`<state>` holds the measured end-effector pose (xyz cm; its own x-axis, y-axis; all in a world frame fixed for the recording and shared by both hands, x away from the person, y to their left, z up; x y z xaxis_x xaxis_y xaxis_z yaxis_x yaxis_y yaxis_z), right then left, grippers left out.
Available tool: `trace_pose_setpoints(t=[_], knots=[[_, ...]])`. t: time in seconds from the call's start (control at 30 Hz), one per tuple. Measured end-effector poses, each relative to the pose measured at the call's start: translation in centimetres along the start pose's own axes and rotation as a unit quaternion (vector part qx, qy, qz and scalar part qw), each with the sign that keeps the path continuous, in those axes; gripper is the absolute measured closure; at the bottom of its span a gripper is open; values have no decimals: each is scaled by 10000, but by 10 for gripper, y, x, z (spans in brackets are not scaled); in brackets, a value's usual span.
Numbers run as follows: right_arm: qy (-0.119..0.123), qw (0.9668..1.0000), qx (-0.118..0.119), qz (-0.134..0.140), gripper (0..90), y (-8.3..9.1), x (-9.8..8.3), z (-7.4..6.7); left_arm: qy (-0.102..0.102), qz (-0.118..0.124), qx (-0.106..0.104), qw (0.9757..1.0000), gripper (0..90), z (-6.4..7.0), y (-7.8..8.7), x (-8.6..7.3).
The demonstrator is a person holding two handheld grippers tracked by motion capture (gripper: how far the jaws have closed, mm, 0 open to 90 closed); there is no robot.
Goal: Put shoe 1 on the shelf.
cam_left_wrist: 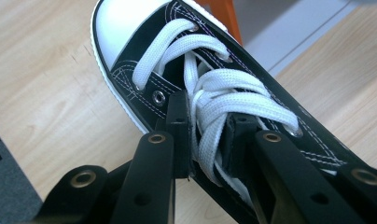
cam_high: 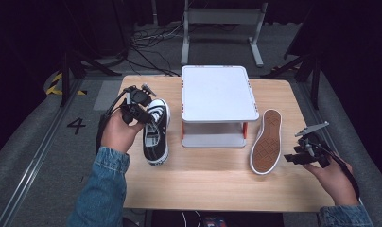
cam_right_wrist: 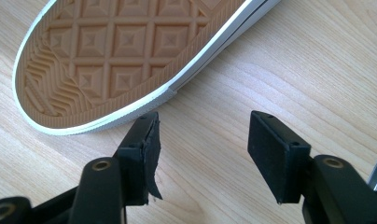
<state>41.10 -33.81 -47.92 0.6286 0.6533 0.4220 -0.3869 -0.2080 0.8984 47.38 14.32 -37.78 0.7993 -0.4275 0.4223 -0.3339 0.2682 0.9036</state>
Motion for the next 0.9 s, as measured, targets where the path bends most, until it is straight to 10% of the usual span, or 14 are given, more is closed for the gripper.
trace_pose_setpoints(t=[0.9], knots=[[-35,9998,-46,209,439,12,3,8,1,468,142,9988,767,13,50,87]])
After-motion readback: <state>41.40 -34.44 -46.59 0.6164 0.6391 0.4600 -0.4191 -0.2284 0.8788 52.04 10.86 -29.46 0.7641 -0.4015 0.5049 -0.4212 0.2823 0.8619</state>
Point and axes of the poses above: each handheld gripper's, and its own axes: y roughly backward along the jaws, x roughly out of its top, z roughly to its right, the point moved 9 cm from there along -y, roughly forward along the jaws, and after that the axes turned 10 degrees about y, right-handed, at the moved point
